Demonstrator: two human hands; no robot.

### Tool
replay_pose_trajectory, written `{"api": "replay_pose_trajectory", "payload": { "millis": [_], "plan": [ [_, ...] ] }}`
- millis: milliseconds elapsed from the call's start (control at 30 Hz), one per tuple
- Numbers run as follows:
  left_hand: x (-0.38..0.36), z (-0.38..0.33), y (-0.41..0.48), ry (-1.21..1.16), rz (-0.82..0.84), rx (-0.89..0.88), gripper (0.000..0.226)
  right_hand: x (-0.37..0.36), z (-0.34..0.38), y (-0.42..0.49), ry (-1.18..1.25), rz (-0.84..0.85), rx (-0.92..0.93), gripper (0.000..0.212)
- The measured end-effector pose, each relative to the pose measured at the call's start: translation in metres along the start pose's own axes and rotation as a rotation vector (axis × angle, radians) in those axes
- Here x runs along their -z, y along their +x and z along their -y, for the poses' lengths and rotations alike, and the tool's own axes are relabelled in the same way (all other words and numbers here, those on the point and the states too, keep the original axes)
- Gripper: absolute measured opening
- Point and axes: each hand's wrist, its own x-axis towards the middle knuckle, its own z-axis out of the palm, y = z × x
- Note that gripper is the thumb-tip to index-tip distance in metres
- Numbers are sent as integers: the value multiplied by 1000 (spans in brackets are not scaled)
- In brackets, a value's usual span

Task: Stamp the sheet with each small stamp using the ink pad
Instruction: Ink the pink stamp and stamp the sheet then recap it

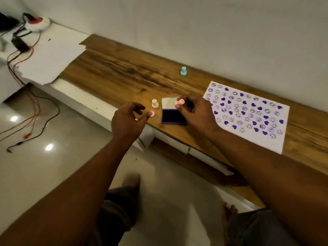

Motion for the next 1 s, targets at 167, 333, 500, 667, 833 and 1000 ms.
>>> {"api": "replay_pose_trajectory", "payload": {
  "millis": [167,333,500,667,833,1000],
  "plan": [
    [-18,28,4,67,142,20,53,-35,20,8,-20,101,87,24],
    [-33,33,16,64,150,9,57,-57,31,17,-160,169,130,27],
    [-35,36,18,10,147,20,47,-70,31,22,-301,183,145,23],
    [-37,41,16,-51,130,-4,41,-79,31,25,-334,202,134,20],
    [-38,42,17,-71,132,-8,39,-81,34,25,-346,190,129,20],
    [-39,42,18,-55,134,4,34,-84,37,25,-418,227,156,18]
  ]
}}
